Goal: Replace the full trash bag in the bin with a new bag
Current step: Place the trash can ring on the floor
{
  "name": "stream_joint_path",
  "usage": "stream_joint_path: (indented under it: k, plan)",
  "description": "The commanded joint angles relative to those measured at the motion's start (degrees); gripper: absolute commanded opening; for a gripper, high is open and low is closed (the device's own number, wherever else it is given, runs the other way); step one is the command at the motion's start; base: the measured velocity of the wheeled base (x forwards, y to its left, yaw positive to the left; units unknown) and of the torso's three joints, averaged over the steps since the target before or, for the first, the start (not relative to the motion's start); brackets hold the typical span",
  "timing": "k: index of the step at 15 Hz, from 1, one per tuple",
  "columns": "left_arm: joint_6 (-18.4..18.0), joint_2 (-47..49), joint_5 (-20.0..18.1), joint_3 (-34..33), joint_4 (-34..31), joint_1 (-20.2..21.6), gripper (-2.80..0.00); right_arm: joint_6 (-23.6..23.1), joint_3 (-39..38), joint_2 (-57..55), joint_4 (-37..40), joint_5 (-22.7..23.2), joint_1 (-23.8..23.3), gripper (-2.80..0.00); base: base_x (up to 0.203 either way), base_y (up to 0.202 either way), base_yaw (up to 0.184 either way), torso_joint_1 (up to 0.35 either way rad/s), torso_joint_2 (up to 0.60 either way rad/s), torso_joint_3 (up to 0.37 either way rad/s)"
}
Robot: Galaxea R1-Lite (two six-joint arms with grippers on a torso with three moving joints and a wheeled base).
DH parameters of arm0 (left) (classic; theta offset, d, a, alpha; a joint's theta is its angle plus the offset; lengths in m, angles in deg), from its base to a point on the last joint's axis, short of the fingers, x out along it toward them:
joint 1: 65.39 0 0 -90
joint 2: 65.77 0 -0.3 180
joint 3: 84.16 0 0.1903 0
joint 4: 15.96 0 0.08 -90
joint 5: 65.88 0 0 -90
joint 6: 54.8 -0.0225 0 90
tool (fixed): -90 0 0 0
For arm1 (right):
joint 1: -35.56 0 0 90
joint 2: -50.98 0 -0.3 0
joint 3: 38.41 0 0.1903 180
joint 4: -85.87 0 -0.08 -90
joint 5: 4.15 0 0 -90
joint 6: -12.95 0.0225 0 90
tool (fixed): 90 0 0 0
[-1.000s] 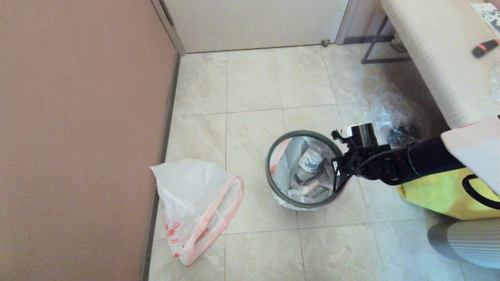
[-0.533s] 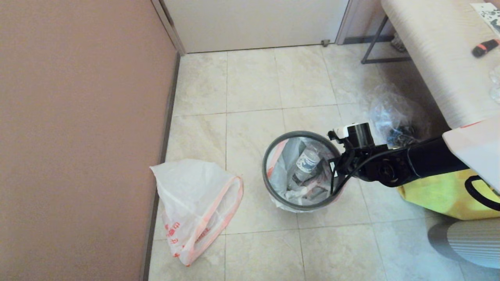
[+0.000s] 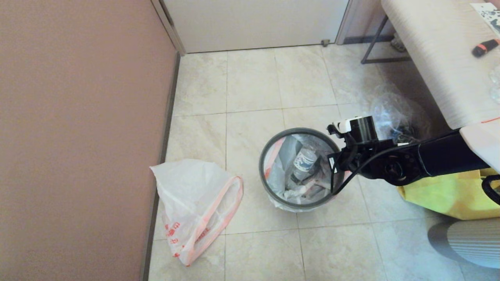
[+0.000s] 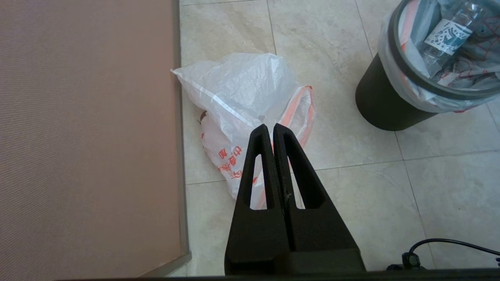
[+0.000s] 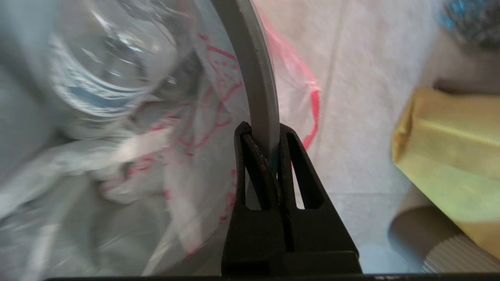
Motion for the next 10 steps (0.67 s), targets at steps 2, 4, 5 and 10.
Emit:
stream_joint_path:
  k: [2,4,5,10]
  plan:
    - [0.01,-0.01,-0.02,-0.79,0.03,0.0,-2.8,0.09,-0.83,4.37,1.86,-0.06,2.0,-2.8,0.0,0.0,0.0,0.0,0.0,0.0]
    - [0.01,-0.01,-0.02,-0.79,0.03,0.0,-2.8,1.31,-1.11,7.57,5.19,0.14,2.72,-2.8,0.0,0.0,0.0,0.0,0.0,0.0]
    - [-0.03,-0.01,-0.02,-0.79,0.03,0.0,-2.8,1.93,-1.11,8.52,7.05,0.29,2.79,-2.8,0.0,0.0,0.0,0.0,0.0,0.0]
    - [-0.03,0.06,-0.02,-0.79,0.03,0.0,-2.8,3.24,-1.29,10.71,8.39,1.26,4.35,-2.8,0.0,0.0,0.0,0.0,0.0,0.0]
